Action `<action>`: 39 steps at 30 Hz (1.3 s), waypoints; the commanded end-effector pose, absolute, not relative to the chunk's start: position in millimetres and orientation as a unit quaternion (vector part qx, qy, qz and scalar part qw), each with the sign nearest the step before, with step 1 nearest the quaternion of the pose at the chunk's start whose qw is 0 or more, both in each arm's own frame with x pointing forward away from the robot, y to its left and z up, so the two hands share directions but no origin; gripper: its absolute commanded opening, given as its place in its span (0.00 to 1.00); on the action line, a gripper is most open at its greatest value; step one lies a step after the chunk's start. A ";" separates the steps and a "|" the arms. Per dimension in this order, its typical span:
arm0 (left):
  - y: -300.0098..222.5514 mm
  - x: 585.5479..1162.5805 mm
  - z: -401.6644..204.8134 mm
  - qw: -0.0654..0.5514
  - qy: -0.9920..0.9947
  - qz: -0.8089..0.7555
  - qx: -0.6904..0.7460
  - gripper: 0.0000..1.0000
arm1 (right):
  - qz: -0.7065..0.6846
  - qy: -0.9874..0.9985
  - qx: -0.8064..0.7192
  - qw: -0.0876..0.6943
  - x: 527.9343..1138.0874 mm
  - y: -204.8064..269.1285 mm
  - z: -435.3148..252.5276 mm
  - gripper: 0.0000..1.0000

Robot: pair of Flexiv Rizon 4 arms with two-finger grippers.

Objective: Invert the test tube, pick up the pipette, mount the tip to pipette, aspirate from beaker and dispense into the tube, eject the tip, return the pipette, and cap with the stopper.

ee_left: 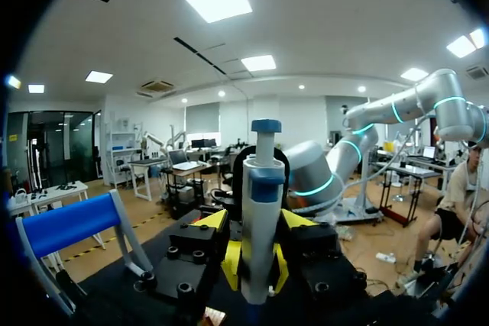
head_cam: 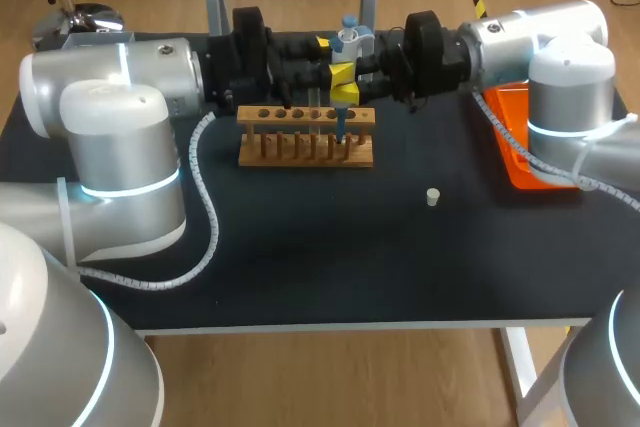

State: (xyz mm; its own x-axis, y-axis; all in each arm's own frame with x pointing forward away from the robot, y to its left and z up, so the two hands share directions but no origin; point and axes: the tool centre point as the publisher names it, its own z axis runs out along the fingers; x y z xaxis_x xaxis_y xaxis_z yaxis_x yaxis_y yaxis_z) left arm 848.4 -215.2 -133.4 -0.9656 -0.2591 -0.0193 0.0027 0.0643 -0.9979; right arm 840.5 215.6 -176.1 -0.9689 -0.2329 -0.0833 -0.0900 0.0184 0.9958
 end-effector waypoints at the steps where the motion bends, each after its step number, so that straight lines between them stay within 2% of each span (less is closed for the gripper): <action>1: -216.5 849.7 -134.3 0.101 0.722 -0.679 -0.092 0.00 | -0.690 -0.712 0.115 0.052 837.0 215.7 -175.9 0.00; 10: -216.5 849.7 -134.3 0.101 0.722 -0.679 -0.092 0.00 | -0.686 -0.716 0.116 0.052 836.8 215.5 -178.5 0.00; 11: -216.5 849.7 -134.3 0.101 0.722 -0.679 -0.092 0.00 | -0.685 -0.717 0.115 0.053 836.8 215.4 -178.8 0.19; 12: -216.5 849.7 -134.3 0.101 0.722 -0.679 -0.092 0.00 | -0.684 -0.718 0.115 0.053 836.8 215.3 -179.1 0.49; 13: -216.5 849.7 -134.3 0.101 0.722 -0.679 -0.092 0.00 | -0.683 -0.719 0.114 0.052 836.8 215.2 -179.2 1.00; 23: -216.5 849.7 -134.3 0.101 0.722 -0.679 -0.092 0.00 | -0.683 -0.721 0.108 0.048 841.9 203.4 -179.0 1.00; 39: -216.5 849.7 -134.3 0.101 0.722 -0.679 -0.092 0.00 | -0.698 -0.712 0.069 0.016 884.6 130.7 -170.0 1.00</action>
